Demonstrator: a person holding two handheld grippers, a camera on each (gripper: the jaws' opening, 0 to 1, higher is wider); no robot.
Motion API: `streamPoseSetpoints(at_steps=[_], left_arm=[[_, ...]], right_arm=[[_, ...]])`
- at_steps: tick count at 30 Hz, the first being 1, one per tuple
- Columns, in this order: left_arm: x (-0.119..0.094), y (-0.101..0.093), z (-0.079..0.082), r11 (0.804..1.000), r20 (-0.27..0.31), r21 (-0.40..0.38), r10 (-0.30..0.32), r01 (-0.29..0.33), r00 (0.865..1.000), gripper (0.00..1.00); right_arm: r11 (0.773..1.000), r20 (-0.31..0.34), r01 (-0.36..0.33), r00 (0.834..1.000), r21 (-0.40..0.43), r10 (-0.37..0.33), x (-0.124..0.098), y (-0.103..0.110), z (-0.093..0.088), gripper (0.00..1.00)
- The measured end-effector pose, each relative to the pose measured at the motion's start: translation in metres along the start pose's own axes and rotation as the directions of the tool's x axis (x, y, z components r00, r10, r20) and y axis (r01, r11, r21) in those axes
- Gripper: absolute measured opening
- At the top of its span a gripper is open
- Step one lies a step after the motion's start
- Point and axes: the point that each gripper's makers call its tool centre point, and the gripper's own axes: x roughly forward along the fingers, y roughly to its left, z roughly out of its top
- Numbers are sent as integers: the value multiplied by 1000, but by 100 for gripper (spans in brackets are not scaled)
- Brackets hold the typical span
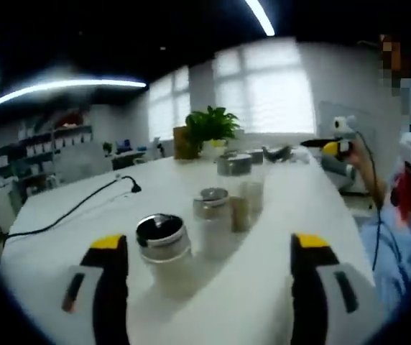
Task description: Rotate the seasoning bottle until the label or dispensing opening points toward the visible target arrow and the bottle remains upright within the marked orientation range
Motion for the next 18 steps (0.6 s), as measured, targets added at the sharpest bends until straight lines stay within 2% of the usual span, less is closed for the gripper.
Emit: streamPoseSetpoints(at_steps=[2,4,5,6,8,10,13,17,18], left_arm=[[-3,0,8,999,56,-21,47,-46,997,95],[-5,8,13,990,73,-45,139,-136,988,93],[-6,8,14,988,76,-57,148,-144,986,90],[-5,-1,21,992,120,-84,99,-89,988,86],[-8,3,25,986,154,-129,126,-107,980,87],[-12,20,17,963,113,-181,220,-197,969,81],[-12,31,14,938,104,-229,290,-261,951,79],[-9,47,10,895,50,-215,409,-390,911,75],[-9,50,10,889,50,-219,422,-403,905,75]], right_arm=[[1000,11,20,1000,10,-20,-1,-4,2,99],[1000,15,26,1000,11,-27,-2,-6,2,99],[1000,14,26,1000,10,-26,-2,-6,2,99],[1000,13,15,1000,10,-15,-2,-4,2,99],[999,27,-9,1000,33,8,-2,-2,3,99],[999,31,-13,999,40,12,-3,-2,4,99],[999,29,-2,1000,33,1,-4,-4,4,99],[999,30,3,1000,34,-4,-5,-5,4,99],[999,32,2,999,35,-3,-6,-5,5,99]])
